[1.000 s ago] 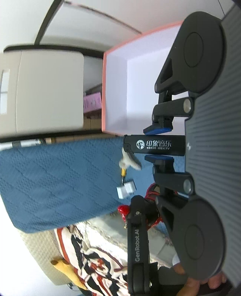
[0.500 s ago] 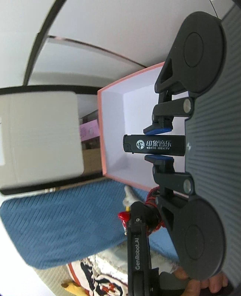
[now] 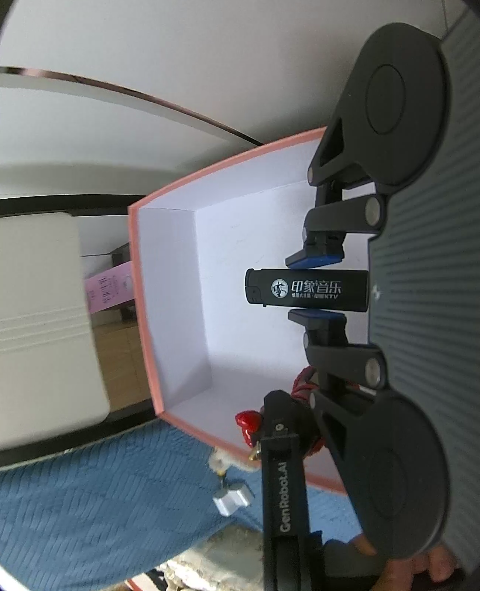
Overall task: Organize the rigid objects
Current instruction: 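Lift and carry the figurine in the left tool while the right tool carries the lighter to the pink box, then lower the figurine into the box and open the left tool while the right tool releases the lighter, then raise both open tools out of the pink box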
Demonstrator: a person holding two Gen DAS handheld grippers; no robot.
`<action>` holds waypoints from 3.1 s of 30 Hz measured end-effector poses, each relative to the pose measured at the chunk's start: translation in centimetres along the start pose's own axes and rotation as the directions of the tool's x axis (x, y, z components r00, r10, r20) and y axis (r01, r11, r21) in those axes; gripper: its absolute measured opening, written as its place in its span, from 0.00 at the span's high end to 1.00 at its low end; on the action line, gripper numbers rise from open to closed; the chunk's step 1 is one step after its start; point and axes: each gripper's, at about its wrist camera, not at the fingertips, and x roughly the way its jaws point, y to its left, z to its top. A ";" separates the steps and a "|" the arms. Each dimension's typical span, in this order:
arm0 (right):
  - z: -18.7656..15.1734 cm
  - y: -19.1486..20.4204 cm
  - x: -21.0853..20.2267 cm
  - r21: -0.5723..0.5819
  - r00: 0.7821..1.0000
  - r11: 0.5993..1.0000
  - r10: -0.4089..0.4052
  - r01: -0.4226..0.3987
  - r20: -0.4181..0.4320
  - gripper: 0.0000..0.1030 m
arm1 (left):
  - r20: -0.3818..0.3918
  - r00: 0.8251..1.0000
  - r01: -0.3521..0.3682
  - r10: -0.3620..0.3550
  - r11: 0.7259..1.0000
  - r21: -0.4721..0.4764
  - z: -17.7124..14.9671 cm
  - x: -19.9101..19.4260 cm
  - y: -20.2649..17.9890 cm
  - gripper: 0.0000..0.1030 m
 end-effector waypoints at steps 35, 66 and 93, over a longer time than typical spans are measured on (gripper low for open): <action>0.6 -0.5 -2.6 0.036 0.996 0.996 0.085 -0.085 -0.011 0.73 | 0.060 0.998 -0.012 0.009 0.998 0.057 0.2 -4.8 -1.0 0.35; -4.1 13.2 -16.2 -0.093 0.970 0.985 0.161 -0.146 0.182 0.73 | 0.324 0.944 -0.068 0.058 0.997 0.021 -7.7 -26.9 7.9 0.35; -10.5 20.4 -17.1 -0.145 0.975 0.983 0.140 -0.115 0.174 0.73 | 0.342 0.936 -0.065 0.083 0.996 -0.064 -13.4 -30.9 16.5 0.32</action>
